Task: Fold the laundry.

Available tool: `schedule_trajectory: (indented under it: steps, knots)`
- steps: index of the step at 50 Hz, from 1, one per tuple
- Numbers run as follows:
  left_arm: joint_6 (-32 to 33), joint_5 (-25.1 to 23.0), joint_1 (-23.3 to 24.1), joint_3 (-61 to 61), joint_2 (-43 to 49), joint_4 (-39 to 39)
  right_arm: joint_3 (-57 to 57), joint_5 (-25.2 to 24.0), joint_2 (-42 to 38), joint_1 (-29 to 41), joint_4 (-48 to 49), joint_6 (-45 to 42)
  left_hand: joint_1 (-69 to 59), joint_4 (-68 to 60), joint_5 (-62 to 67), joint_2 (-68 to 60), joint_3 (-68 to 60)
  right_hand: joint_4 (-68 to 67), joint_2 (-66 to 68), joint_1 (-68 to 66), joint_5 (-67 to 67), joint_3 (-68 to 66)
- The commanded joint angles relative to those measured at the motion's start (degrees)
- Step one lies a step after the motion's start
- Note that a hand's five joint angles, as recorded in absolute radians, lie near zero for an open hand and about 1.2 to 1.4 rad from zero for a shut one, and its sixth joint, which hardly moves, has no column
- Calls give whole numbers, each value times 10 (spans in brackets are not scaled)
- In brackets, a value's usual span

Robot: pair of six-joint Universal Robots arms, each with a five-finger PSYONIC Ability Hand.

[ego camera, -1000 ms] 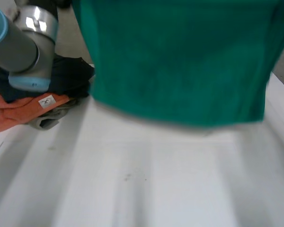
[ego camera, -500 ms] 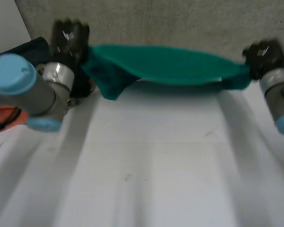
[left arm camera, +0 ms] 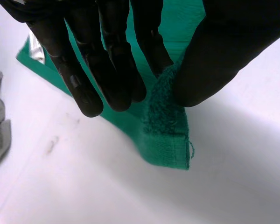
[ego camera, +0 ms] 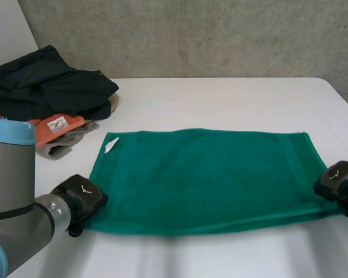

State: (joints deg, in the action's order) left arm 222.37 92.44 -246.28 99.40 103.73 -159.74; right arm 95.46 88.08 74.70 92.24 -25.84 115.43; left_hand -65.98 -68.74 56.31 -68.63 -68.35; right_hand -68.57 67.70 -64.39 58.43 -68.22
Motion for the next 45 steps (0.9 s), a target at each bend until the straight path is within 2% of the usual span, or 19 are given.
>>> schedule_trajectory:
  steps: [1,10,18,25,26,27,28,29,30,32,36,39,45]
  knots:
    - [4,-2,-1,-42,37,-71,3,2,-20,-7,65,-4,-140,-113,137,-114,-116,-114,123,-156,116,-118]
    - [-6,4,-1,-206,200,-228,-115,32,-138,34,207,81,-140,-113,137,-114,-116,-114,123,-156,116,-118]
    - [-5,2,-1,-393,344,-267,-216,49,-241,51,317,89,-140,-113,137,-114,-116,-114,123,-156,116,-118]
    - [-3,-1,2,-483,422,-307,-303,53,-320,58,363,88,-140,-113,137,-114,-116,-114,123,-156,116,-118]
    - [-4,-2,5,-491,429,-321,-325,59,-336,58,372,88,-140,-113,137,-114,-116,-7,15,-48,8,-10]
    - [-4,-2,8,-493,433,-328,-335,63,-344,58,375,88,63,90,-66,89,86,223,-214,181,-221,219]
    - [-4,-2,11,-494,435,-335,-344,69,-350,59,381,88,363,391,-366,389,387,481,-473,439,-480,478]
    - [-3,-1,13,-494,436,-344,-352,77,-357,60,387,87,560,587,-563,586,584,586,-577,544,-584,582]
    - [-4,-1,17,-492,435,-363,-361,85,-363,62,401,85,455,483,-458,481,479,586,-577,544,-584,582]
    - [-6,3,20,-490,433,-384,-368,89,-363,65,415,88,560,587,-563,586,584,586,-577,544,-584,582]
    - [-4,5,29,-470,417,-407,-363,94,-330,71,431,103,560,587,-563,586,584,586,-577,544,-584,582]
    - [-6,6,31,-438,362,-408,-339,89,-282,69,426,126,560,587,-563,586,584,586,-577,544,-584,582]
    - [-33,6,29,-348,257,-407,-263,33,-185,63,343,148,560,587,-563,586,584,586,-577,544,-584,582]
